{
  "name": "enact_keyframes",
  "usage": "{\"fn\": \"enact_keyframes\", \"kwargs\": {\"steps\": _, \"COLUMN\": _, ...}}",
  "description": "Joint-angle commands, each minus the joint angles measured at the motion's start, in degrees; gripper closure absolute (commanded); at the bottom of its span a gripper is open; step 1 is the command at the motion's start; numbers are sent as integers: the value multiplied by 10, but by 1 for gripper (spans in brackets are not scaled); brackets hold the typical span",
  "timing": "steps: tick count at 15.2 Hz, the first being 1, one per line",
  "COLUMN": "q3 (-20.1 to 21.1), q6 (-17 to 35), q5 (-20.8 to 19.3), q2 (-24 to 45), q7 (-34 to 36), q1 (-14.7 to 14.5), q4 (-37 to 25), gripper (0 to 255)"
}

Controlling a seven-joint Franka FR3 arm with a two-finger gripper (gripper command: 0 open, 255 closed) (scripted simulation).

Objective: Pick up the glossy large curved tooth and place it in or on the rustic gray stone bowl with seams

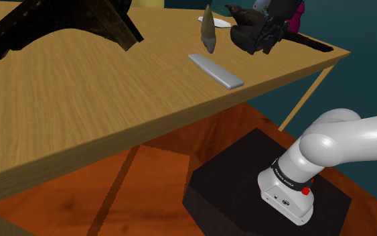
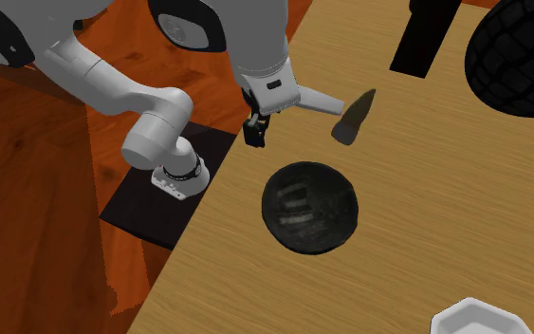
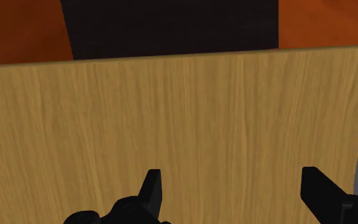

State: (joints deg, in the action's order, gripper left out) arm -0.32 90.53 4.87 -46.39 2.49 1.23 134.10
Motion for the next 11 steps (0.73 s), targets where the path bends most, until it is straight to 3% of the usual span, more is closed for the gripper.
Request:
{"fn": "enact_keyframes", "kwargs": {"steps": 1, "q3": 0, "q6": 0, "q5": 0, "q2": 0, "q7": 0, "q1": 0, "q4": 0, "gripper": 0}}
{"fn": "enact_keyframes", "kwargs": {"steps": 11, "q3": 51, "q6": 9, "q5": -2, "q2": 204, "q7": 32, "q1": -17, "q4": -216, "gripper": 0}}
